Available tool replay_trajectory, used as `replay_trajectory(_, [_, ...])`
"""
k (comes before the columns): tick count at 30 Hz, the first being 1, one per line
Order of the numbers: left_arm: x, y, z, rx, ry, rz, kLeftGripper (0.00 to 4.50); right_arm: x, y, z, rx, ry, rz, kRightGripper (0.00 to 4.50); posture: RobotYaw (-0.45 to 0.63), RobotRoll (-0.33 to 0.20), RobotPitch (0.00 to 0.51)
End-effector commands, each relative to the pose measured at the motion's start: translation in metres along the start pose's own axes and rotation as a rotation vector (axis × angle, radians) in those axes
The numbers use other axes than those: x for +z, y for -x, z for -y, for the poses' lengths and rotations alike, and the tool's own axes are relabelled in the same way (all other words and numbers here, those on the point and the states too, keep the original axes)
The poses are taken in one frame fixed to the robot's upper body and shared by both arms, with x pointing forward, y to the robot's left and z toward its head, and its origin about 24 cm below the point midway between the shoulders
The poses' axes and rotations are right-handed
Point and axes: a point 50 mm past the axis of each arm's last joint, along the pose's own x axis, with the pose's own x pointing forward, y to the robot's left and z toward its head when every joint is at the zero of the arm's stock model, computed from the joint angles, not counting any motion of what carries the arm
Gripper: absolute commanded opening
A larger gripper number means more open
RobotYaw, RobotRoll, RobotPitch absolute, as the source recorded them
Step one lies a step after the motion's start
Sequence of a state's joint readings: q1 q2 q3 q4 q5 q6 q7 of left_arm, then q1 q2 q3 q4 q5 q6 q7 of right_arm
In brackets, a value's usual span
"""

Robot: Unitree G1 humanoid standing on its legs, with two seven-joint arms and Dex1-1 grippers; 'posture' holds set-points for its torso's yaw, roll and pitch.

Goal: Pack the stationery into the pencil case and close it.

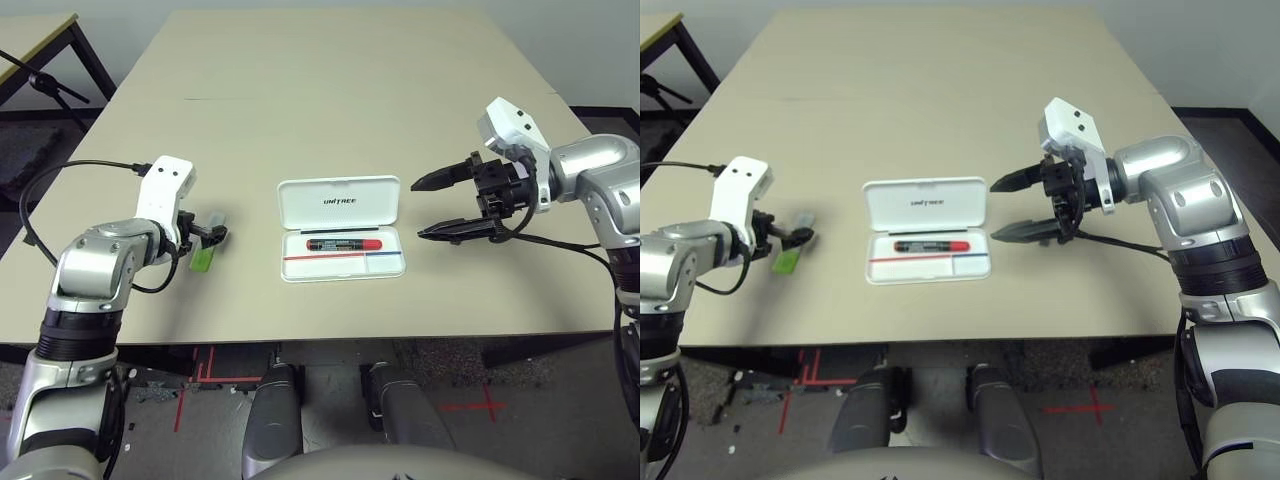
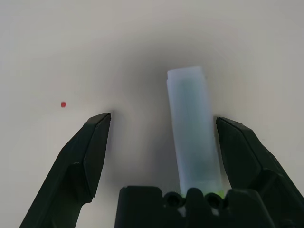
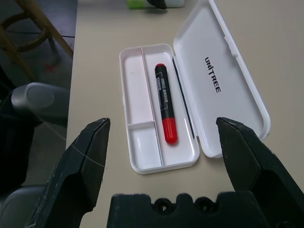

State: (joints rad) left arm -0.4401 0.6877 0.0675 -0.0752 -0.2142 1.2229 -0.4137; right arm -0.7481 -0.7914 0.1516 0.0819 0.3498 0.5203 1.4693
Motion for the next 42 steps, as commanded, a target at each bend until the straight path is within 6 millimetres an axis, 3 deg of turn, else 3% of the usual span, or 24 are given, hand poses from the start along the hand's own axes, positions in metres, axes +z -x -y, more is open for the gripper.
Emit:
replay_trajectory(1, [-0.006,-0.001,0.0,0.005,0.02,-0.062,4.5,-0.002,0.0,-0.002,0.001,0.001,-0.019,4.45,0.03,0.0,0.134])
replay_trajectory(7, [-0.008,-0.001,0.006,-0.033,0.019,-0.065,4.5,-0.002,-0.001,0.001,-0.013,0.006,-0.02,4.45,0.03,0.0,0.13])
replay_trajectory(9, [-0.01,-0.001,0.008,-0.043,0.019,-0.072,4.24,-0.001,-0.001,0.001,-0.015,0.008,-0.02,4.5,0.04,0.0,0.127])
replay_trajectory(11, [-0.012,-0.001,0.009,-0.052,0.017,-0.081,3.76,-0.001,-0.002,0.002,-0.017,0.01,-0.019,4.5,0.04,0.0,0.127])
replay_trajectory(18, [-0.012,0.002,0.009,-0.084,-0.029,-0.07,1.16,-0.001,-0.002,0.003,-0.02,0.016,-0.019,4.5,0.04,0.0,0.129])
replay_trajectory(24, [0.0,0.011,0.009,-0.207,-0.233,0.088,1.09,-0.002,-0.004,0.004,-0.025,0.016,-0.021,4.5,0.04,0.0,0.13])
replay_trajectory(28, [0.012,0.026,0.012,-0.353,-0.474,0.285,1.09,-0.002,-0.004,0.005,-0.026,0.015,-0.021,4.5,0.05,0.0,0.133])
replay_trajectory(32, [0.001,0.048,0.023,-0.595,-0.767,0.32,1.09,-0.004,-0.004,0.006,-0.029,0.017,-0.02,4.5,0.05,0.0,0.133])
replay_trajectory(35, [-0.002,0.055,0.029,-0.675,-0.8,0.323,1.09,-0.005,-0.005,0.007,-0.031,0.018,-0.02,4.5,0.05,0.0,0.137])
replay_trajectory(42, [0.014,0.067,0.05,-0.754,-0.887,0.36,1.09,-0.007,-0.004,0.008,-0.042,0.014,-0.021,4.5,0.05,0.0,0.137])
